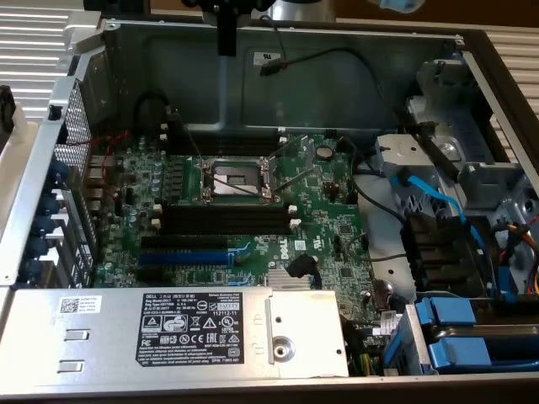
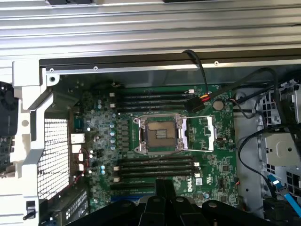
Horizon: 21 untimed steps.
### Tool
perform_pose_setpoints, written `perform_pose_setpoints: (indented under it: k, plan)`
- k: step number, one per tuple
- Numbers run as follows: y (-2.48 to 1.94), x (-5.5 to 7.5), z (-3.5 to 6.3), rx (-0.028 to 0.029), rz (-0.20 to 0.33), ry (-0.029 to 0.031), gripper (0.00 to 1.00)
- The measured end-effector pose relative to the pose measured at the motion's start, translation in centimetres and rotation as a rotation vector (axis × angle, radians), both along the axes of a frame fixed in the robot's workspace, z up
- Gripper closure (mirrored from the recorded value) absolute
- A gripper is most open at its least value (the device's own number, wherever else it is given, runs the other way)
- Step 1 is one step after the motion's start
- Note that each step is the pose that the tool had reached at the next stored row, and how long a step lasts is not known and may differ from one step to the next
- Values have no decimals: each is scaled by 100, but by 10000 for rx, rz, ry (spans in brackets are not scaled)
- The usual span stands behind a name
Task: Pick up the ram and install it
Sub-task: 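Reach for the ram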
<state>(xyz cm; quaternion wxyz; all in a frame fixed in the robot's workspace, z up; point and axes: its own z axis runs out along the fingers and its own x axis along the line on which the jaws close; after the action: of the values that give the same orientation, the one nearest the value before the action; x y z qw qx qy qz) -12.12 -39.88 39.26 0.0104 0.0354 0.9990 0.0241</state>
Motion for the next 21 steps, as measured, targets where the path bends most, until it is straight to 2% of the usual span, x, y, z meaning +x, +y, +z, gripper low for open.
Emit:
perform_pose_setpoints:
  k: [5, 9, 15, 21]
  plan:
    - [0, -1, 10, -3, 0, 2, 90]
    - [6, -11, 133, -25, 0, 20, 90]
    - [7, -228, 168, -27, 0, 25, 90]
    - [7, -390, 195, -27, 1, 78, 90]
